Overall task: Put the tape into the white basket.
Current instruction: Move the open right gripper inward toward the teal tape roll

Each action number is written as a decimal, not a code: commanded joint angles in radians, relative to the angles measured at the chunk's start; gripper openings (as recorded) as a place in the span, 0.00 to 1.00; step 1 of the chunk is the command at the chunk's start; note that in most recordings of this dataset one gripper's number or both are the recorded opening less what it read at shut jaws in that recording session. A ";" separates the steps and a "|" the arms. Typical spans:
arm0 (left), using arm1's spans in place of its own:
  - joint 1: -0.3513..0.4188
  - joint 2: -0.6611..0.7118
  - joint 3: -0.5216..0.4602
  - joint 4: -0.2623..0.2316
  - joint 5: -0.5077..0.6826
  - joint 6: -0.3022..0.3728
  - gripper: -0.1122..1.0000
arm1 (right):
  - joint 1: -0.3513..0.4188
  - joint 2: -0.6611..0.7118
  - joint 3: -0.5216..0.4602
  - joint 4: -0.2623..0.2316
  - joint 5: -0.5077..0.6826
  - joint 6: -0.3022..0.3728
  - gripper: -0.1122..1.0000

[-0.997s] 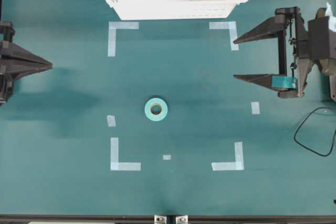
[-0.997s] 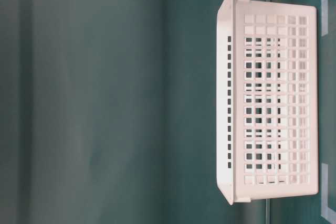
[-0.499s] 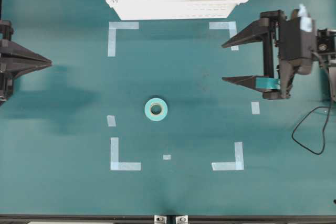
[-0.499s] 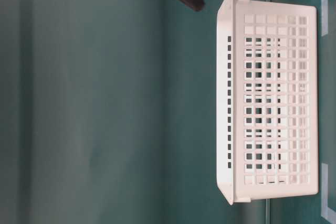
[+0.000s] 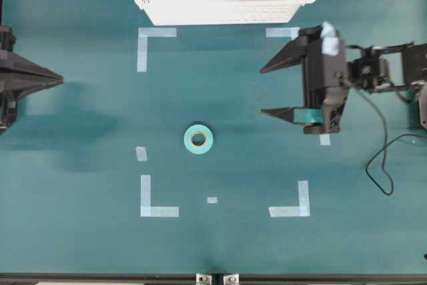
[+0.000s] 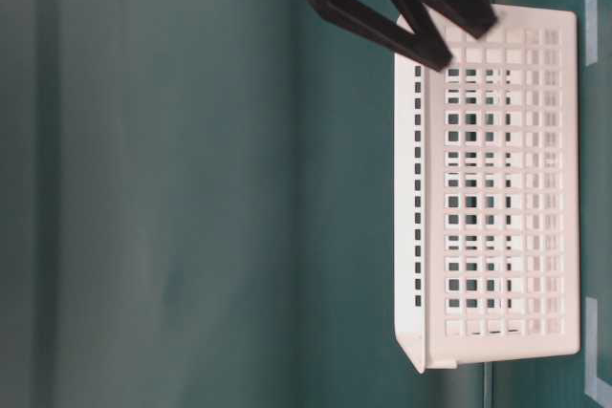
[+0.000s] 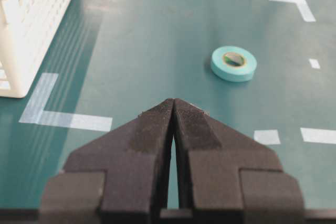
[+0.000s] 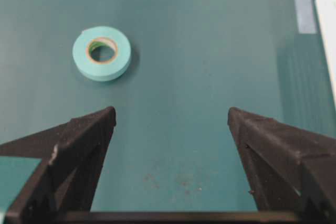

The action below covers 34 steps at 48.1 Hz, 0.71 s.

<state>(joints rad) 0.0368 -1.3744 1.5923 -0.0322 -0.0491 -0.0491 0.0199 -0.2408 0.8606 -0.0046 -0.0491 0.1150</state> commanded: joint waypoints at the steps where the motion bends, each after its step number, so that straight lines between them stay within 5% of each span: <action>1: 0.003 0.008 -0.012 0.003 -0.006 0.000 0.00 | 0.012 0.021 -0.044 -0.002 0.005 0.000 0.96; 34: 0.003 0.008 -0.012 0.002 -0.006 -0.006 0.00 | 0.048 0.212 -0.164 -0.002 0.006 0.003 0.96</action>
<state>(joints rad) 0.0368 -1.3744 1.5923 -0.0322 -0.0491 -0.0522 0.0614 -0.0322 0.7286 -0.0046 -0.0399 0.1166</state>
